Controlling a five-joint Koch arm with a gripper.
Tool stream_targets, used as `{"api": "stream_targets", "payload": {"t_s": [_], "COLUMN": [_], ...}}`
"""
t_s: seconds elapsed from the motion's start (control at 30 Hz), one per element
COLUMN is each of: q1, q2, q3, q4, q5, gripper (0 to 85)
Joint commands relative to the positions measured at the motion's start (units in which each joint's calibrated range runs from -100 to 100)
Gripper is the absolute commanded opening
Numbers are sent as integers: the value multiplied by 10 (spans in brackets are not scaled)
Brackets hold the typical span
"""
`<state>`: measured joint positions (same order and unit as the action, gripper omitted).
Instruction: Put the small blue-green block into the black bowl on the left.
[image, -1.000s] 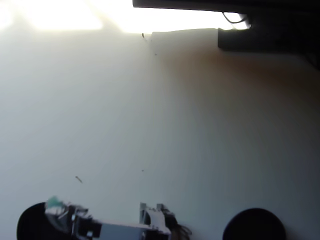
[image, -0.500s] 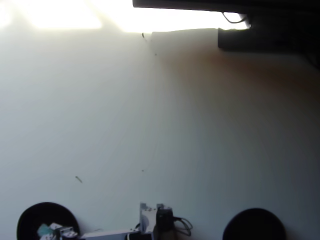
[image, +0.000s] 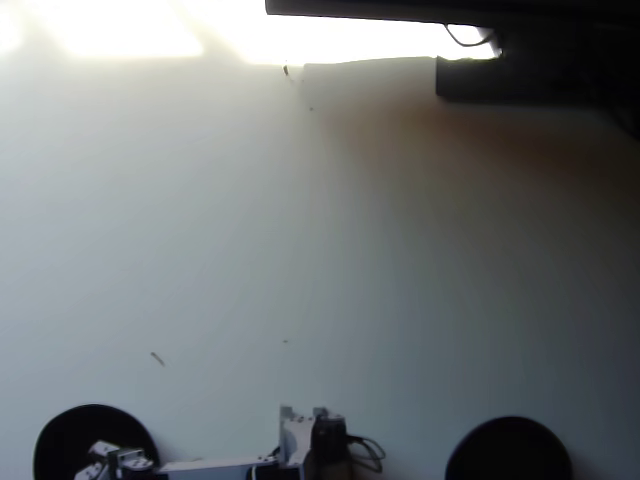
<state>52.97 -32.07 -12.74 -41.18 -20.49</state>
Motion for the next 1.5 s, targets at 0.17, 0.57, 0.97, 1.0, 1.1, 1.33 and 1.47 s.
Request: {"api": "stream_targets", "payload": {"t_s": [0.17,0.57,0.97,1.0,1.1,1.33,1.47], "q1": [-100,-327,-484,-492,-513,-540,-539], "q2": [-181,-410,-407,-388,-326,-112,-98], "q3": [-35,-456,-583,-585,-642,-702,-723], "q4": [23,325,347,351,445,648,689], "q5": [19,64,178,184,183,182,181], "gripper": [378,415,415,415,414,413,413]}}
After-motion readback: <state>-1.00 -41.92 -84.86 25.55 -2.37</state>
